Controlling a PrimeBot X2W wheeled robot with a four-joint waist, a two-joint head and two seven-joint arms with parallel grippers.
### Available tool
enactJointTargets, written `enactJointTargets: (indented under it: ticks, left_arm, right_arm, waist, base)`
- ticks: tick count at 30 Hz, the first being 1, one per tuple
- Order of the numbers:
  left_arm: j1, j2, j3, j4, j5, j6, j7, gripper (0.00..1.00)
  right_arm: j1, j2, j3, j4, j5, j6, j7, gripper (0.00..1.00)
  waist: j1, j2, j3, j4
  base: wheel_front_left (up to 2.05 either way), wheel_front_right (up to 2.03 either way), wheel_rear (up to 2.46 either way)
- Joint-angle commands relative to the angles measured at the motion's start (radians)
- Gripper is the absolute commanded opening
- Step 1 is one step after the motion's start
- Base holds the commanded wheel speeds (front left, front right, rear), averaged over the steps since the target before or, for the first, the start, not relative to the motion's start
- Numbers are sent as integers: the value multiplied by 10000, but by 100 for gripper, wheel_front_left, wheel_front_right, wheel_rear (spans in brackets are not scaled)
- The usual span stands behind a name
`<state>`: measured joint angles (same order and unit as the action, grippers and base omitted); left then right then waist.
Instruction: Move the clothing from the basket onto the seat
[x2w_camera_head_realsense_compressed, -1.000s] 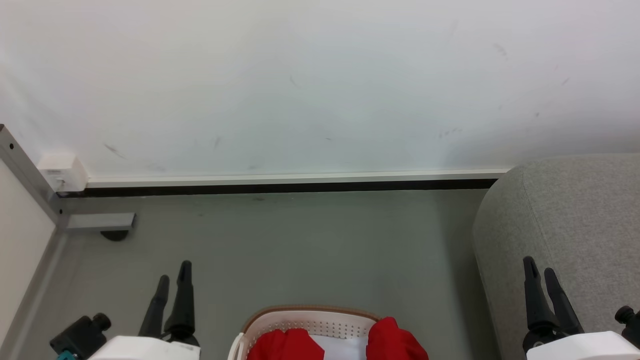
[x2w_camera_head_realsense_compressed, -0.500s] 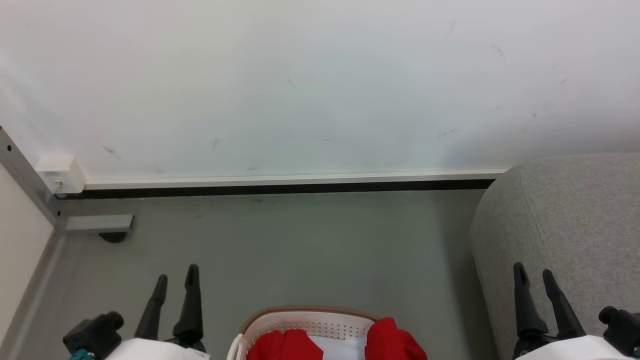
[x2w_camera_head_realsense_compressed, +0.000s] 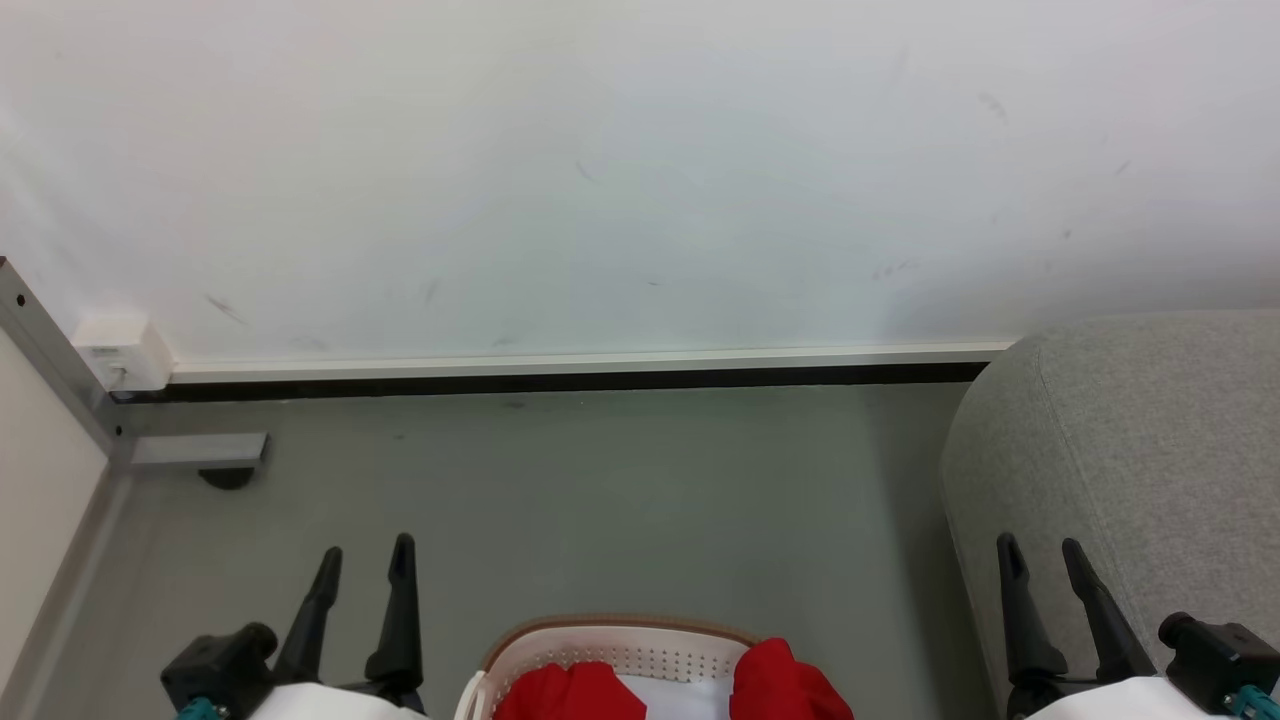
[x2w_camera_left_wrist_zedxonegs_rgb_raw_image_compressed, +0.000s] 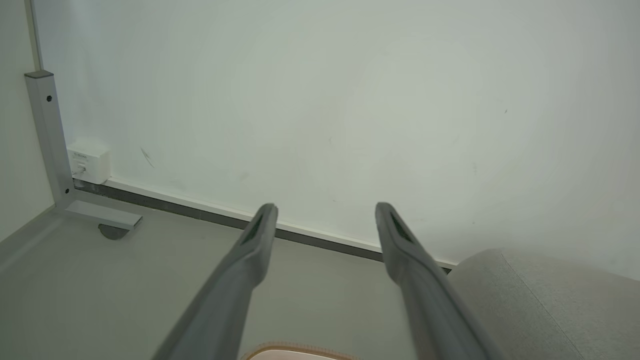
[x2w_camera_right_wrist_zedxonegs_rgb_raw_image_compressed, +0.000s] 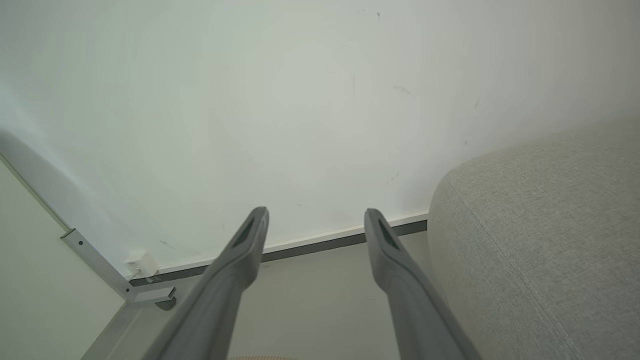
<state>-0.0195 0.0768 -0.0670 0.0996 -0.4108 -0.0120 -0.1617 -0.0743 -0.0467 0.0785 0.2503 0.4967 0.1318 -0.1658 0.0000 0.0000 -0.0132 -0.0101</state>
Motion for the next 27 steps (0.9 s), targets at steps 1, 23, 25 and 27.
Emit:
enactJointTargets:
  ticks: [1, 23, 25, 27]
  left_arm:
    - [22, 123, -35, -69, 402, 27, -165, 100]
    - [134, 13, -145, -302, 1825, -30, -636, 100]
    - [129, -2, -131, -309, 1983, -55, -661, 100]
    - [134, -30, -112, -308, 2111, -53, -715, 100]
  right_arm:
    - [-152, -36, 47, -47, -281, -13, -125, 100]
    - [-153, -47, 359, -109, -1611, -17, -574, 100]
    - [-169, -49, 384, -118, -1723, -17, -616, 100]
    - [-163, -49, 406, -127, -1841, -17, -662, 100]
  waist:
    - [0, 0, -2, -1]
    - [0, 0, -21, -58]
    - [0, 0, -24, -64]
    - [0, 0, -32, -70]
  base:
    - [0, 0, 0]
    - [0, 0, 0]
    - [0, 0, 0]
    - [0, 0, 0]
